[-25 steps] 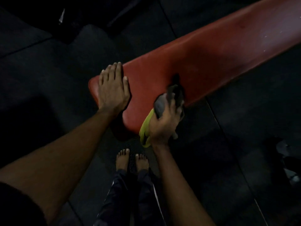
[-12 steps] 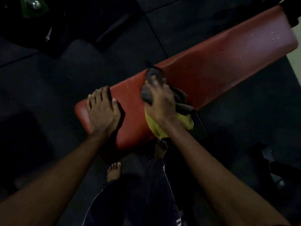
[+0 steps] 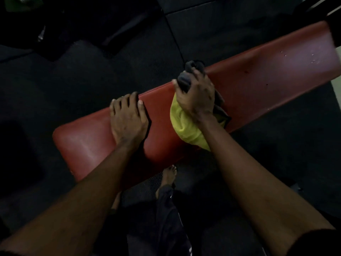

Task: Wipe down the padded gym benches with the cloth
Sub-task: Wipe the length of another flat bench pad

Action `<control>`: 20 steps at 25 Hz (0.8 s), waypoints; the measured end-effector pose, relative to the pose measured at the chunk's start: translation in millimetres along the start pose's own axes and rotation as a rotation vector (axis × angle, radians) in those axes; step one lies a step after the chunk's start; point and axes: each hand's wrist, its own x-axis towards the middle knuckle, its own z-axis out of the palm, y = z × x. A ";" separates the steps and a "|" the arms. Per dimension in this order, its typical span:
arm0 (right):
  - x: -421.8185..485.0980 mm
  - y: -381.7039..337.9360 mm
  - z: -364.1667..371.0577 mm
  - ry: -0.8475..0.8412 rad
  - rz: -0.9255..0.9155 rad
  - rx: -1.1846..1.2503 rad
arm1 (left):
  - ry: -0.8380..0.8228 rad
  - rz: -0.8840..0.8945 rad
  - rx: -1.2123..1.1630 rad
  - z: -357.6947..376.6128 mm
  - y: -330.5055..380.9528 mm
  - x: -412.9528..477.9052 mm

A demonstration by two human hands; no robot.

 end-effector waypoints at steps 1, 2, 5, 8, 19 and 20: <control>-3.4 -10.0 0.2 -0.032 -0.021 -0.002 | 0.001 0.002 0.006 1.2 -1.3 -0.7; -7.9 -17.6 0.5 -0.073 -0.109 -0.012 | -0.002 0.007 0.008 1.5 -0.8 -1.8; -2.0 -17.7 0.8 -0.236 -0.496 -0.051 | 0.019 0.007 0.031 1.1 0.3 -2.3; 30.6 1.8 -4.9 -0.330 -0.530 -0.083 | 0.041 0.009 0.022 3.1 -1.8 -3.2; 9.9 -6.0 -11.4 -0.172 -0.270 0.001 | 0.059 -0.011 0.089 6.8 -3.9 -1.6; 14.2 7.5 -12.9 -0.205 -0.345 0.005 | 0.052 -0.018 0.087 6.3 -4.0 -1.8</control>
